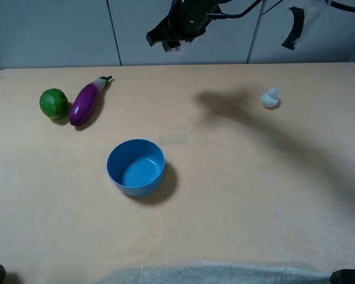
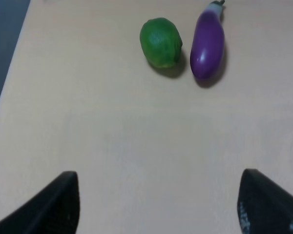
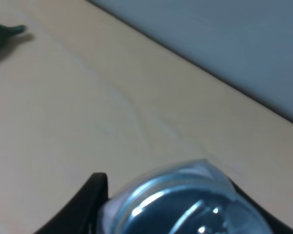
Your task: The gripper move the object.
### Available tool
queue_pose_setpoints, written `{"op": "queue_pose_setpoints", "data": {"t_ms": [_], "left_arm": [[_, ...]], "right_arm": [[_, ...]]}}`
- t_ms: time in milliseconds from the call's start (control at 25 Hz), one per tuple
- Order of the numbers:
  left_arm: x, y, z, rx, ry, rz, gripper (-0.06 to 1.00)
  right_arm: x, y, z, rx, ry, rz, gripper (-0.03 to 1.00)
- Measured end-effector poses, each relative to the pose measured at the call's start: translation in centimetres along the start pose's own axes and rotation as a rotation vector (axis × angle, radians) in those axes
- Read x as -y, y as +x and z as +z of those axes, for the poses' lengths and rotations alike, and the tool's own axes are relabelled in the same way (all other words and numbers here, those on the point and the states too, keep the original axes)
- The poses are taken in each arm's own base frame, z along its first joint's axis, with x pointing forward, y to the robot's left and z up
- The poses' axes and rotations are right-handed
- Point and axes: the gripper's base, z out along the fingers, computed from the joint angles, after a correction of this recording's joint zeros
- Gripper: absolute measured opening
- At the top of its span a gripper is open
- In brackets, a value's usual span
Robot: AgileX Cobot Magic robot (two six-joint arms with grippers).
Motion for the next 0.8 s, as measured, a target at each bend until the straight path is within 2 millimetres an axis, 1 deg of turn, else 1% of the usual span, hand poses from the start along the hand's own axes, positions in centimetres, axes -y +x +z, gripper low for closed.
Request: {"op": "queue_pose_setpoints", "data": {"t_ms": [320, 800], "left_arm": [[0.0, 0.0, 0.0, 0.0, 0.0, 0.0, 0.74], [0.0, 0.0, 0.0, 0.0, 0.0, 0.0, 0.74]], "right_arm": [[-3.9, 0.2, -0.1, -0.022, -0.048, -0.064, 0.32], [-9.8, 1.7, -0.8, -0.144, -0.117, -0.164, 0.32]]}}
